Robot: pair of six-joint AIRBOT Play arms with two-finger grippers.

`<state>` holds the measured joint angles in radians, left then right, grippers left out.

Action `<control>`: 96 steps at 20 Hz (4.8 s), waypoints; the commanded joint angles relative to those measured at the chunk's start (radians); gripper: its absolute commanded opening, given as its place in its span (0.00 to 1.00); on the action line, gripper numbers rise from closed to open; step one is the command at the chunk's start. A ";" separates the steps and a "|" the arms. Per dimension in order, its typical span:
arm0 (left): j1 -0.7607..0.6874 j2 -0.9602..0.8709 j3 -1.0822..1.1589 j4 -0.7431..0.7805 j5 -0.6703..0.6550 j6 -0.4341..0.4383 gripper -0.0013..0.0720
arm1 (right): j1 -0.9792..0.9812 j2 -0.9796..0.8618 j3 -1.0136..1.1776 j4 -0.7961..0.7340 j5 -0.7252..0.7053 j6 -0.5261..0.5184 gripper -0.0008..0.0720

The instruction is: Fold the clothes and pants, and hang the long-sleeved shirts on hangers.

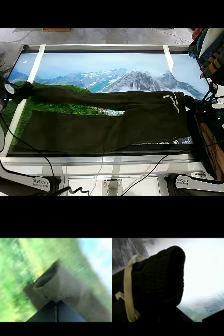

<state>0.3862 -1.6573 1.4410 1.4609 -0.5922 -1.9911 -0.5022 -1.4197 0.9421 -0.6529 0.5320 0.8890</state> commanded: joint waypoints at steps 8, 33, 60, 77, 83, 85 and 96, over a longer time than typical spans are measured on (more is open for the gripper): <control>-0.031 0.063 0.282 -0.003 0.024 0.150 0.03 | 0.085 0.001 0.001 0.153 -0.174 0.000 0.05; 0.031 -0.007 -0.069 0.286 -0.241 0.236 0.04 | 0.061 0.001 0.001 -0.290 0.001 0.184 0.05; 0.153 0.089 -0.071 0.029 -0.546 0.680 0.97 | -0.003 0.131 0.204 -0.531 0.204 0.202 0.61; 0.147 -0.123 -0.072 -0.085 -0.425 0.900 0.37 | -0.002 0.133 0.205 -0.418 0.573 0.380 0.83; 0.157 -0.043 -0.070 0.117 -0.380 0.894 0.04 | -0.003 0.133 0.205 -0.452 0.610 0.385 0.83; 0.176 0.010 -0.070 0.152 -0.338 0.890 0.04 | -0.003 0.133 0.205 -0.471 0.610 0.386 0.83; 0.246 0.115 -0.070 0.163 -0.343 0.801 0.60 | -0.003 0.133 0.203 -0.627 0.815 0.365 0.34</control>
<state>0.6163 -1.5574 1.3701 1.6115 -0.8734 -1.1816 -0.5041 -1.2873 1.1465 -1.1961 1.2434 1.2743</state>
